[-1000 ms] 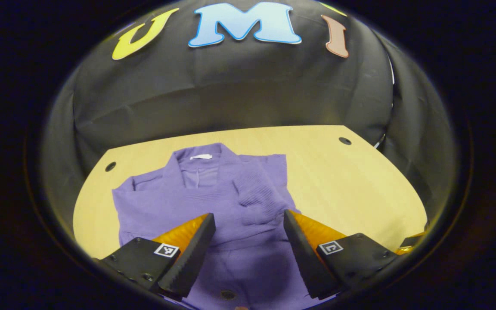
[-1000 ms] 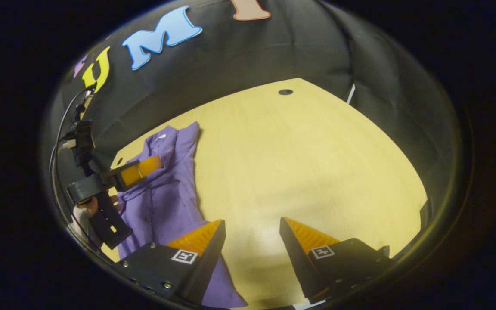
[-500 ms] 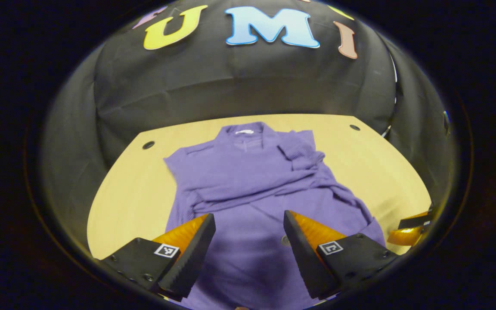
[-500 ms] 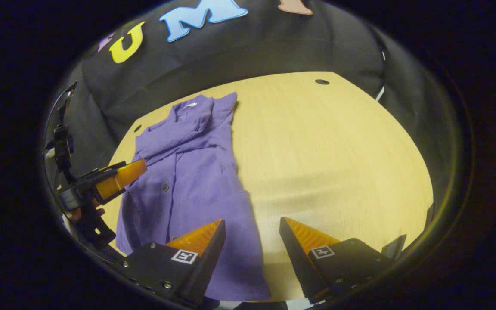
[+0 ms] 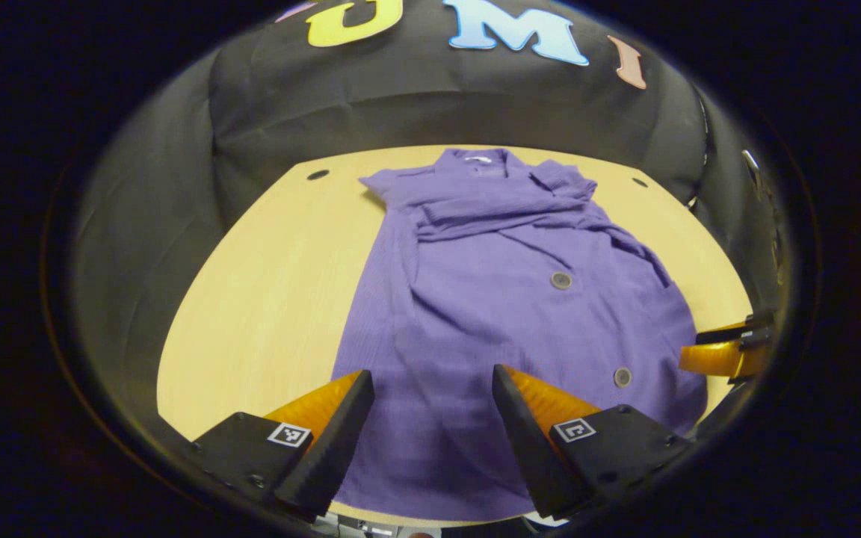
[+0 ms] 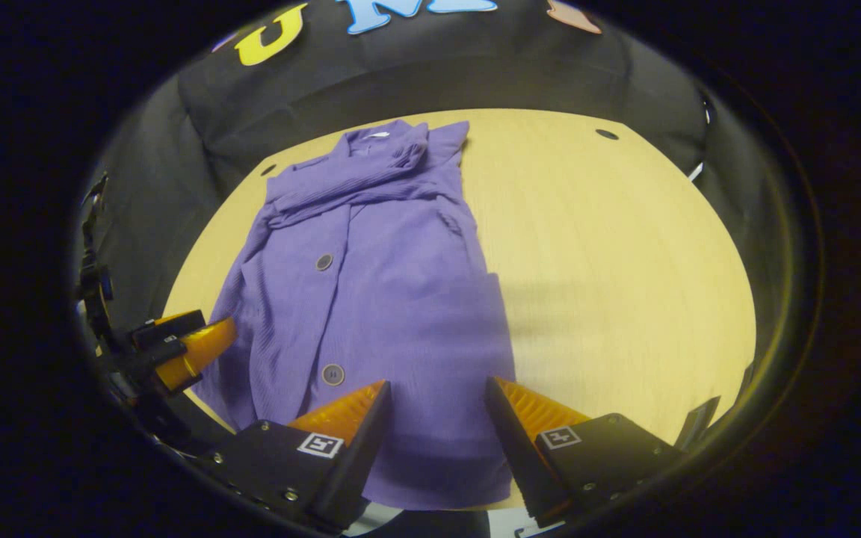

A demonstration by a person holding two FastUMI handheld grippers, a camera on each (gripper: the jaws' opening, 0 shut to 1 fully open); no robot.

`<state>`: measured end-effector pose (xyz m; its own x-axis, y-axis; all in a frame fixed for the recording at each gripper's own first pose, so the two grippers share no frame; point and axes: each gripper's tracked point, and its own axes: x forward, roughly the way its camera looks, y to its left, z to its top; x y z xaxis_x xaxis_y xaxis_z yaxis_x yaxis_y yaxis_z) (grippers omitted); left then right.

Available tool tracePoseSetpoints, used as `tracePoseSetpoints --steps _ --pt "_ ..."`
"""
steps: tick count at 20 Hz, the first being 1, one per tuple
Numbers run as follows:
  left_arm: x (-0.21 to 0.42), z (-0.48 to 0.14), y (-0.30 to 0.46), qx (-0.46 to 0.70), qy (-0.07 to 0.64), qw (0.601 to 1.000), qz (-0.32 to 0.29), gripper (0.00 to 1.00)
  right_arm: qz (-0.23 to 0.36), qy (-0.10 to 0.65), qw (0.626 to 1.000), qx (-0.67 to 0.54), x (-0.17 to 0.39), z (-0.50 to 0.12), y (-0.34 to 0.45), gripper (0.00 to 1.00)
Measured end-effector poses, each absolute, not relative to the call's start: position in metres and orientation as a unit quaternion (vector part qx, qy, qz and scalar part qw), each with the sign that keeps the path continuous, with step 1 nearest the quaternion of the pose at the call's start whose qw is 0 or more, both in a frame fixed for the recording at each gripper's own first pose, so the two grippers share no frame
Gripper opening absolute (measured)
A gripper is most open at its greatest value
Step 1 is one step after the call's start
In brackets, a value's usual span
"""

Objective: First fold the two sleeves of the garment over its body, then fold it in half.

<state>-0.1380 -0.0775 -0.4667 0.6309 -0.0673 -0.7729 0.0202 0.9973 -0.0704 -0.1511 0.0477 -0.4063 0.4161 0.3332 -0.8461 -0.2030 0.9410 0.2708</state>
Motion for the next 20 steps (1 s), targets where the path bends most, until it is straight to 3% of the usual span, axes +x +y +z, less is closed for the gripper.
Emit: tracePoseSetpoints --steps 1,2,3,7,9,11,12,14,17,18,19,20 --pt "-0.144 -0.474 -0.073 -0.021 0.436 0.9 -0.023 1.0 0.162 0.517 0.838 0.056 -0.153 -0.408 0.05 0.8" --pt "-0.151 -0.479 -0.07 -0.015 0.441 0.897 -0.023 1.0 0.163 0.519 0.838 0.05 -0.156 -0.411 0.052 0.7" --pt "-0.155 -0.483 -0.068 -0.01 0.445 0.895 -0.023 1.0 0.163 0.52 0.838 0.042 -0.157 -0.414 0.053 0.8" --pt "-0.159 -0.493 -0.07 -0.009 0.453 0.891 -0.027 1.0 0.155 0.525 0.836 0.023 -0.161 -0.423 0.051 0.82" --pt "-0.158 -0.493 -0.073 -0.025 0.45 0.892 -0.019 0.95 0.145 0.525 0.839 0.006 -0.162 -0.428 0.046 0.82" --pt "-0.159 -0.494 -0.075 -0.057 0.44 0.896 -0.012 0.99 0.148 0.52 0.841 -0.011 -0.163 -0.43 0.047 0.82" --pt "-0.16 -0.494 -0.073 -0.055 0.433 0.899 -0.012 0.89 0.15 0.516 0.843 -0.025 -0.164 -0.431 0.047 0.82" --pt "-0.161 -0.494 -0.082 -0.042 0.423 0.905 -0.028 0.89 0.156 0.509 0.846 -0.037 -0.165 -0.43 0.05 0.82" --pt "-0.158 -0.494 -0.092 -0.036 0.419 0.906 -0.041 0.67 0.162 0.505 0.847 -0.036 -0.165 -0.432 0.053 0.72" --pt "-0.158 -0.494 -0.092 -0.037 0.419 0.906 -0.039 0.54 0.165 0.503 0.848 -0.03 -0.162 -0.434 0.054 0.72" --pt "-0.157 -0.494 -0.092 -0.043 0.421 0.905 -0.038 0.53 0.16 0.503 0.849 -0.018 -0.162 -0.432 0.053 0.68" --pt "-0.152 -0.491 -0.093 -0.053 0.419 0.905 -0.042 0.53 0.158 0.506 0.848 -0.012 -0.162 -0.432 0.053 0.44"
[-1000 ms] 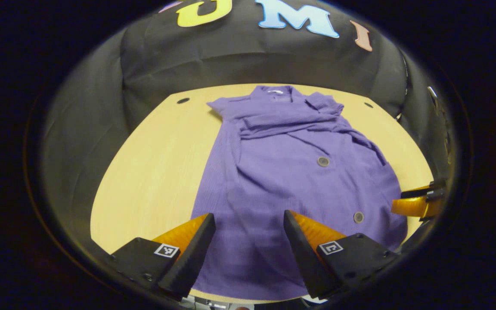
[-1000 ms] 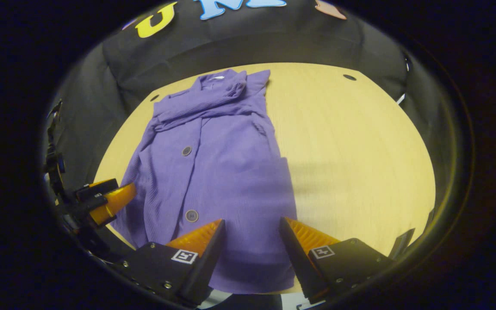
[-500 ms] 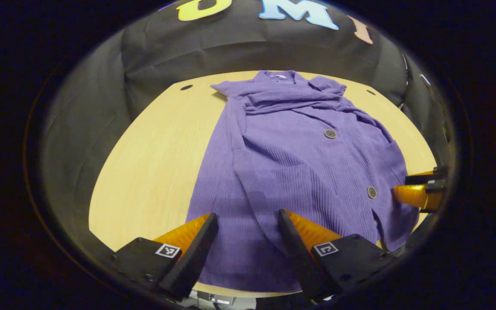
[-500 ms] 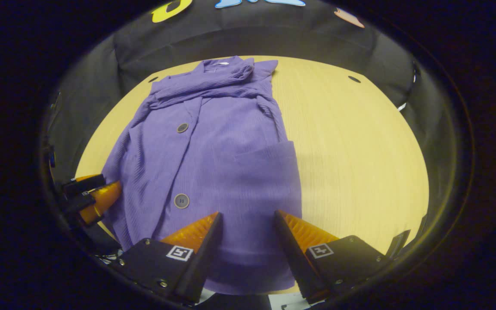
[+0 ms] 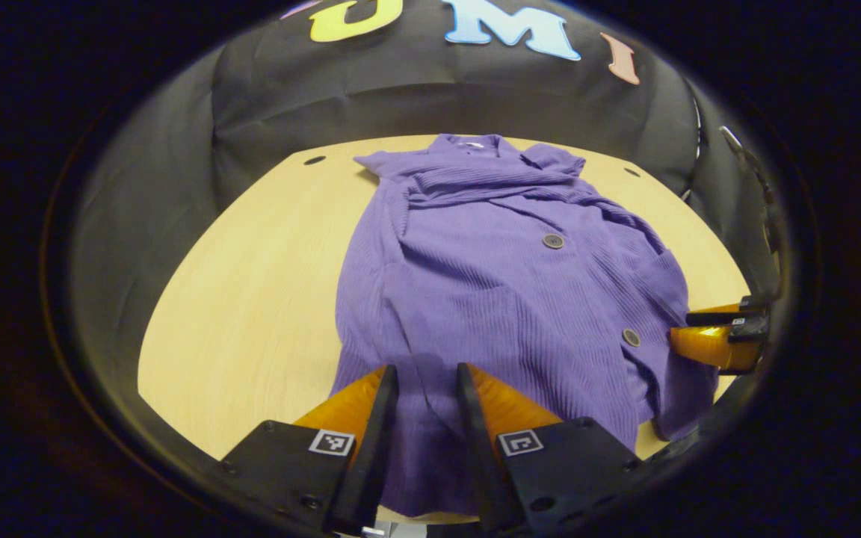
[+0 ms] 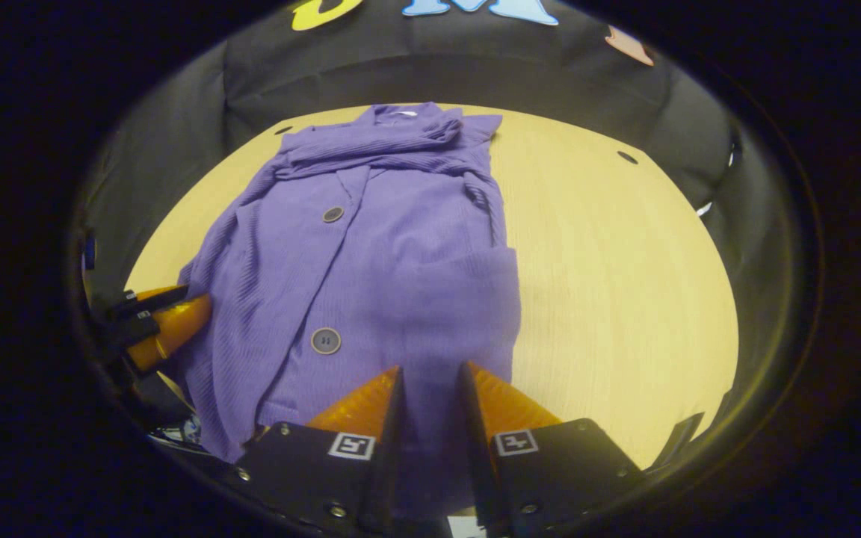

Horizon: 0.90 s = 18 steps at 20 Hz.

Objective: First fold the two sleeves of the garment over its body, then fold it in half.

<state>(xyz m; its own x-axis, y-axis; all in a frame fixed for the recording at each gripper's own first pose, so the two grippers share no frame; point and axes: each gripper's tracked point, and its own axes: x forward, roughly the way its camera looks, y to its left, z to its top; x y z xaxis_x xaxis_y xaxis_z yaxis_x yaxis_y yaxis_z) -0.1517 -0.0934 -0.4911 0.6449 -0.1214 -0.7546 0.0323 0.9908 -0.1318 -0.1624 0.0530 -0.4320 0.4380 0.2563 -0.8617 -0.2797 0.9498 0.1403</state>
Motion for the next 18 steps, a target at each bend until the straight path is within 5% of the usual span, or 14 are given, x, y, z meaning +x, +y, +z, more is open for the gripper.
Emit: tracePoseSetpoints --steps 1,2,3,4,5,18 --pt "-0.152 -0.492 -0.095 -0.066 0.418 0.905 -0.039 0.52 0.159 0.51 0.846 -0.012 -0.163 -0.432 0.053 0.43" --pt "-0.152 -0.493 -0.096 -0.073 0.423 0.903 -0.036 0.27 0.159 0.513 0.843 -0.015 -0.162 -0.432 0.053 0.43" --pt "-0.153 -0.494 -0.094 -0.073 0.427 0.9 -0.034 0.25 0.154 0.504 0.85 -0.008 -0.163 -0.43 0.051 0.43" --pt "-0.151 -0.493 -0.094 -0.079 0.429 0.899 -0.027 0.25 0.146 0.511 0.847 0.0 -0.159 -0.431 0.055 0.14" --pt "-0.15 -0.493 -0.094 -0.081 0.438 0.895 -0.023 0.1 0.145 0.516 0.844 0.002 -0.158 -0.43 0.054 0.1" --pt "-0.096 -0.455 -0.077 -0.12 0.422 0.899 -0.007 0.07 0.149 0.5 0.85 0.077 -0.114 -0.389 0.074 0.01"
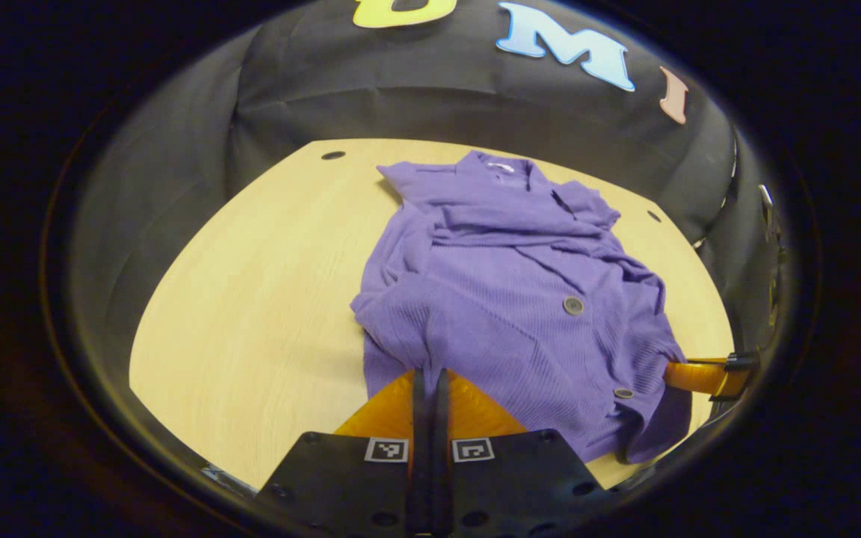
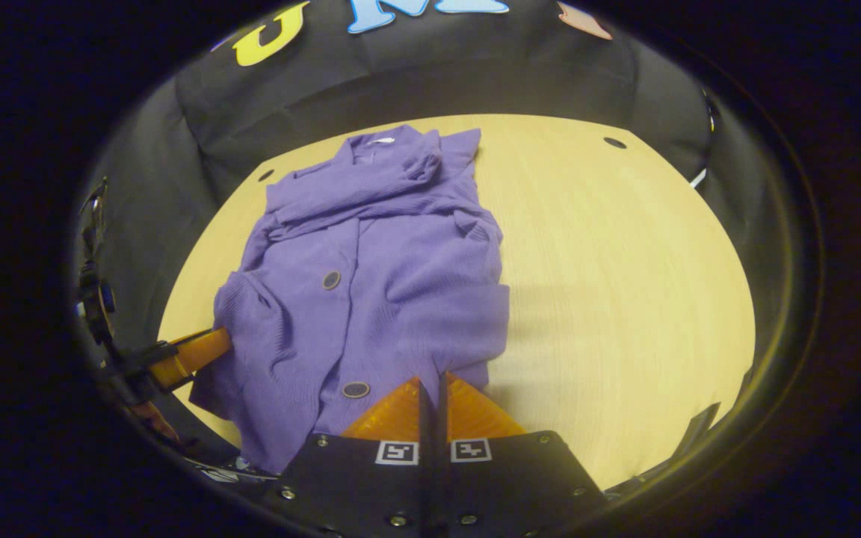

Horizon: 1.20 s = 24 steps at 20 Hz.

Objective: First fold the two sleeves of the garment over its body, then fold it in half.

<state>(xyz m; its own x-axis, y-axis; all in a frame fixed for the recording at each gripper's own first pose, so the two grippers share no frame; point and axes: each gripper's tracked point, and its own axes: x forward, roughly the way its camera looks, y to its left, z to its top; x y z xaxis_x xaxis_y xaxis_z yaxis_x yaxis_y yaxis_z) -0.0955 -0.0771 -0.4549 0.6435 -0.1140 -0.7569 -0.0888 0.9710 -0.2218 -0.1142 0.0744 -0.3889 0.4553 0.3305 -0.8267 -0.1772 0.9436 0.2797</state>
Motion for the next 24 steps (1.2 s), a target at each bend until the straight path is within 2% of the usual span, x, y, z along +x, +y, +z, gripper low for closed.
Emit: tracePoseSetpoints --steps 13,24 --pt "0.039 -0.403 -0.053 -0.126 0.36 0.925 -0.006 0.07 0.145 0.429 0.884 0.119 0.022 -0.334 0.096 0.01" --pt "0.182 -0.372 -0.036 -0.131 0.302 0.944 -0.002 0.07 0.137 0.367 0.912 0.125 0.165 -0.306 0.112 0.01"
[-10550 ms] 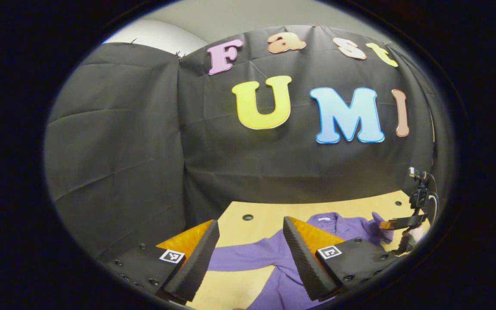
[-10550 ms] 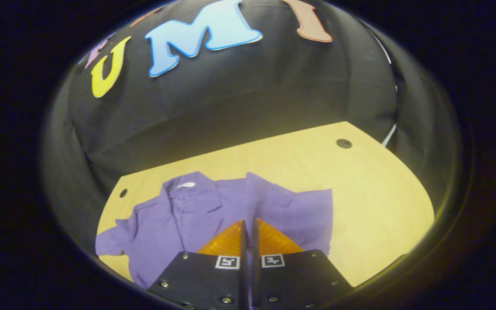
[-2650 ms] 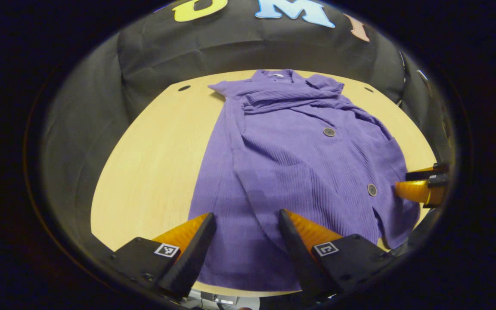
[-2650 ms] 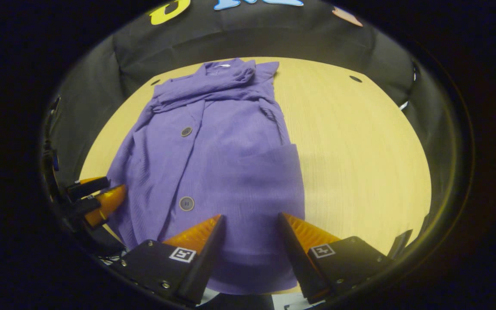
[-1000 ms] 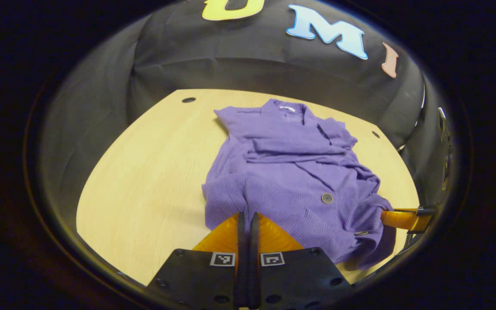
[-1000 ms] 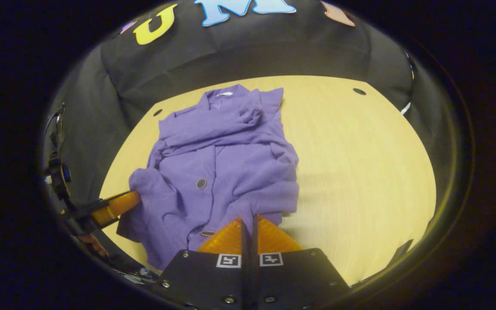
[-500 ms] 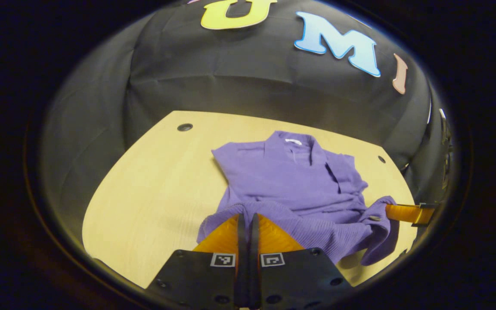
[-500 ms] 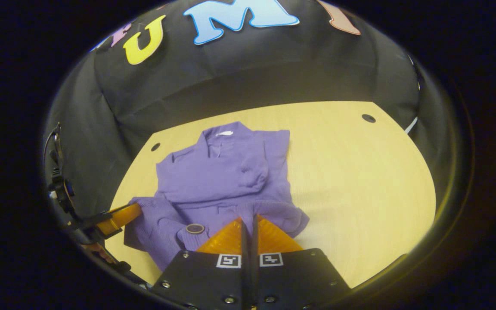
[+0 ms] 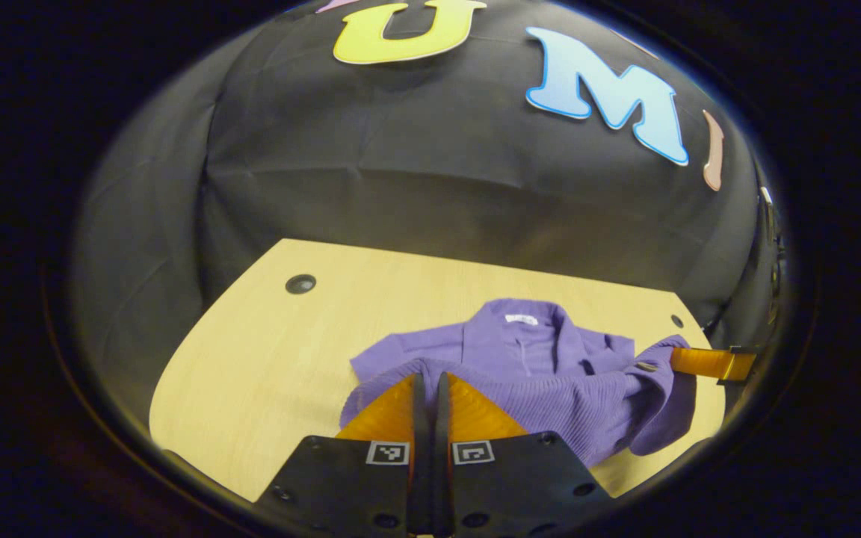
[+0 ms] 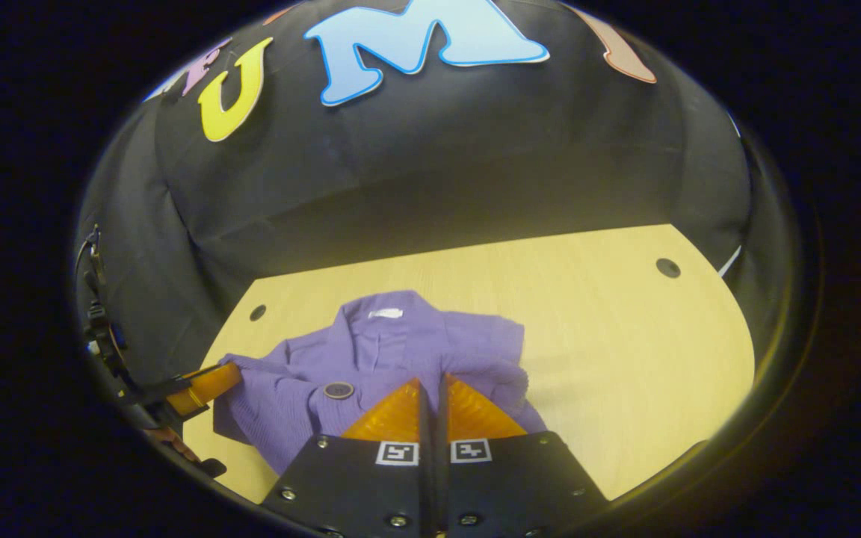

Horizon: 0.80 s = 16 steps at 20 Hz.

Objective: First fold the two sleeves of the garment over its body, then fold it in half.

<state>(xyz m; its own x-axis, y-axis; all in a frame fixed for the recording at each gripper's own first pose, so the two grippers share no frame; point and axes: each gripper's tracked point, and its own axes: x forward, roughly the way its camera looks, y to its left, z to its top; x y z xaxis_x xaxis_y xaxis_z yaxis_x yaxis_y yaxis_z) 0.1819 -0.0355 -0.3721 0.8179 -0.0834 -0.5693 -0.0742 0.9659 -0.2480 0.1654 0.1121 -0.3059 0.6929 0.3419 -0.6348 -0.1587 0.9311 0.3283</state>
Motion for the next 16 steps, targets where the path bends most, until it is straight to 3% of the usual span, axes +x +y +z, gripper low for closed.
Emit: tracePoseSetpoints --steps 6,16 --pt "0.253 -0.379 -0.038 -0.118 0.274 0.954 -0.004 0.06 0.123 0.358 0.917 0.128 0.225 -0.325 0.12 0.01" --pt "0.287 -0.452 -0.036 -0.095 0.303 0.948 -0.001 0.06 0.108 0.379 0.908 0.144 0.261 -0.394 0.129 0.01"
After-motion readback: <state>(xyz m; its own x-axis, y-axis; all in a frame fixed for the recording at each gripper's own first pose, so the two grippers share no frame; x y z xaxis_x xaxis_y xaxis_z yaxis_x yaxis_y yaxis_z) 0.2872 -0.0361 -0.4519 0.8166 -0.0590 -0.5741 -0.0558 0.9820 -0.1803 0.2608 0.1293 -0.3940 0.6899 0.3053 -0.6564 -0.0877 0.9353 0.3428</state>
